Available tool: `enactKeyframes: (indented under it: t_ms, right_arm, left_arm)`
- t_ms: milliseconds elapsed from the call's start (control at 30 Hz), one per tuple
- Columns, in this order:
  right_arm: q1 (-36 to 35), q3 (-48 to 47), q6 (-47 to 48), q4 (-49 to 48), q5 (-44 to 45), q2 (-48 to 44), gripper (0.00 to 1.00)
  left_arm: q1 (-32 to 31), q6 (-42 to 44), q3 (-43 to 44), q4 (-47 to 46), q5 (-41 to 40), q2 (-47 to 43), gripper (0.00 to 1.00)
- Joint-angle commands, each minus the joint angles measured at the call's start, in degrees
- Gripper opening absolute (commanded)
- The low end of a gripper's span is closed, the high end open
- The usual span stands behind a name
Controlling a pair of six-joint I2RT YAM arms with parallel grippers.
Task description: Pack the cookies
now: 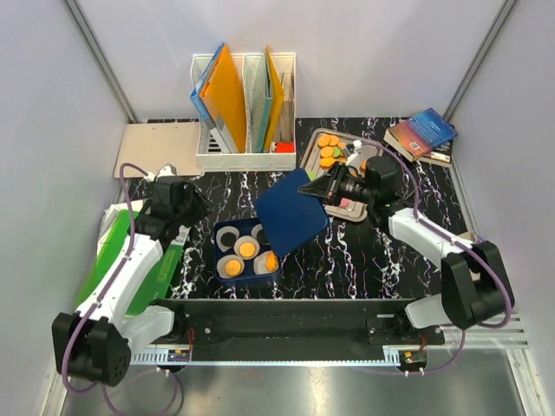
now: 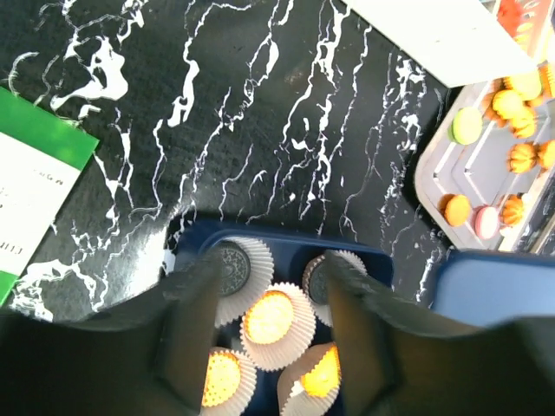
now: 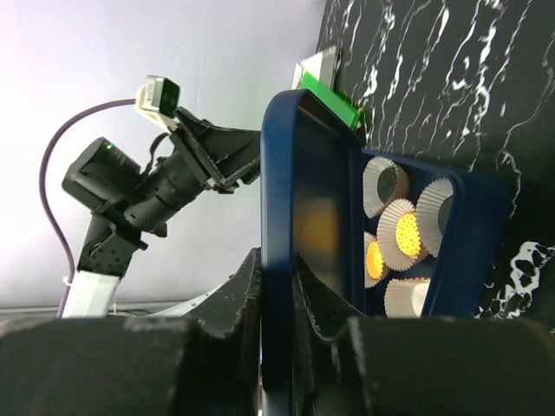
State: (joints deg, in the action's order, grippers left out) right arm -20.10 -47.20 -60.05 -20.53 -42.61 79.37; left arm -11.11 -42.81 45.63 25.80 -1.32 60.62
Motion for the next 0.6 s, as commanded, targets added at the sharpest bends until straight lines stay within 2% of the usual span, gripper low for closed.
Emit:
enactKeyframes:
  t_ms: [0, 67, 167, 400, 567]
  right_arm:
    - [-3.1, 1.3, -2.6, -12.0, 1.7, 4.1, 0.0]
    - [-3.5, 2.0, -4.9, -17.4, 1.7, 5.8, 0.0]
    - [-3.8, 3.5, -7.3, -23.0, 2.1, 8.7, 0.0]
    - [-3.9, 7.1, -13.0, -35.9, 3.1, 14.4, 0.0]
    - [-3.9, 9.4, -19.2, -46.9, 3.0, 18.7, 0.0]
  left_arm:
    - [0.4, -1.4, -4.6, -1.4, -2.3, -5.2, 0.42]
    - [0.4, -1.8, -7.5, -0.8, -2.8, -7.4, 0.3]
    - [0.4, -2.6, -11.1, -0.6, -2.3, -8.8, 0.21]
    - [0.4, -5.4, -17.4, -2.1, 0.1, -9.2, 0.11]
    - [0.4, -6.0, -18.6, -3.1, 0.8, -9.0, 0.08]
